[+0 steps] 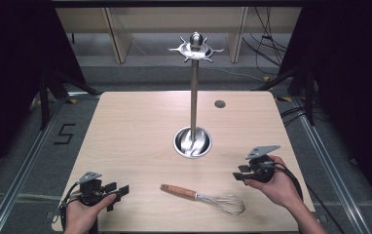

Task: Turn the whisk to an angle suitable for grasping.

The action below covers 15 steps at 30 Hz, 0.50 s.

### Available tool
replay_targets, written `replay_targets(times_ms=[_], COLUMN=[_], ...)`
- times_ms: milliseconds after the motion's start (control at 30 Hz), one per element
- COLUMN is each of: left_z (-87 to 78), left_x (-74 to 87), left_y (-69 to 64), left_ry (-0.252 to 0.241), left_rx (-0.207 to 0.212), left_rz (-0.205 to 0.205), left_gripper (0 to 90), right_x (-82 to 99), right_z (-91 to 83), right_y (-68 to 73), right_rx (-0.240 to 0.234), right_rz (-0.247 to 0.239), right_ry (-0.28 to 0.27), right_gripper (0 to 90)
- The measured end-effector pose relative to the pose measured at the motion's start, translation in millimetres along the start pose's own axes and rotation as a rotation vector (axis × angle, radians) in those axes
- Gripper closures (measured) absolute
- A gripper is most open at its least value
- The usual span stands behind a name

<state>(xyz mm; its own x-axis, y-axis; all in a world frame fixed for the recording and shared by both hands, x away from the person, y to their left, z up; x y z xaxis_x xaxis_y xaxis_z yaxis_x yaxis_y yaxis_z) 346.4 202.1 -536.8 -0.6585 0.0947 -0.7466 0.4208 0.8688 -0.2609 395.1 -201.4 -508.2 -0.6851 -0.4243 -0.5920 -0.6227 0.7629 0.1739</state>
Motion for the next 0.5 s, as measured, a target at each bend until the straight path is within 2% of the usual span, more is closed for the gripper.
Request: replay_targets(times_ms=[33, 67, 100, 133, 233, 300, 367, 433, 467, 500], left_z=[-0.6, -0.3, 0.2, 0.4, -0.1, -0.6, -1.4, -2.5, -3.3, -4.0], left_x=[0.3, 0.2, -0.1, -0.3, -0.6, -1.1, -1.1, -2.2, -3.5, -5.1], left_y=[-0.5, -0.8, -0.8, -1.0, -2.0, -2.1, -1.8, -1.4, -0.9, -1.0], left_ry=[0.018, 0.022, 0.018, 0.017, 0.014, 0.005, 0.006, 0.004, -0.009, -0.023], left_rx=[0.009, 0.014, 0.013, 0.018, 0.025, 0.028, 0.030, 0.023, 0.023, 0.022], left_rz=[0.002, 0.003, 0.004, 0.007, 0.006, 0.006, 0.011, 0.007, 0.010, 0.008], left_gripper=[39.0, 38.9, 38.9, 38.8, 38.7, 38.7, 38.7, 38.6, 38.7, 38.8], right_x=[-3.3, -5.5, -9.0, -12.4, -18.7, -22.7, -26.1, -29.7, -31.2, -32.6], right_z=[1.1, 2.1, 6.5, 8.3, 16.3, 21.7, 25.8, 30.4, 33.0, 34.2], right_y=[9.5, 18.5, 23.7, 30.0, 44.2, 49.2, 55.2, 58.4, 60.2, 64.9], right_rx=[-0.036, -0.050, -0.046, -0.067, -0.080, -0.069, -0.091, -0.086, -0.078, -0.089], right_rz=[-0.034, -0.050, -0.082, -0.133, -0.189, -0.221, -0.261, -0.297, -0.302, -0.298], right_ry=[0.025, 0.066, 0.082, 0.112, 0.200, 0.244, 0.285, 0.314, 0.325, 0.332], right_gripper=[59.8, 59.4, 59.2, 59.0, 59.1, 59.4, 60.3, 62.8, 65.5, 70.5])
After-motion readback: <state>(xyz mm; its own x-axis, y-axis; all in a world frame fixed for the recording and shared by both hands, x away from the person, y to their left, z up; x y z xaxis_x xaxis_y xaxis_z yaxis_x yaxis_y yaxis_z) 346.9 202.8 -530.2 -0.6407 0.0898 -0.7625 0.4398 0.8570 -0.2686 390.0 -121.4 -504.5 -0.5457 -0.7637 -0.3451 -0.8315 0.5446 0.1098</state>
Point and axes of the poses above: each handheld gripper's, and its own axes: z roughly forward along the jaws, x roughly out of its underside, y roughly to its left, the point moved 8 cm from there along z, roughly forward along the jaws, and after that the axes turned 9 degrees about z, right-handed, at the moved point
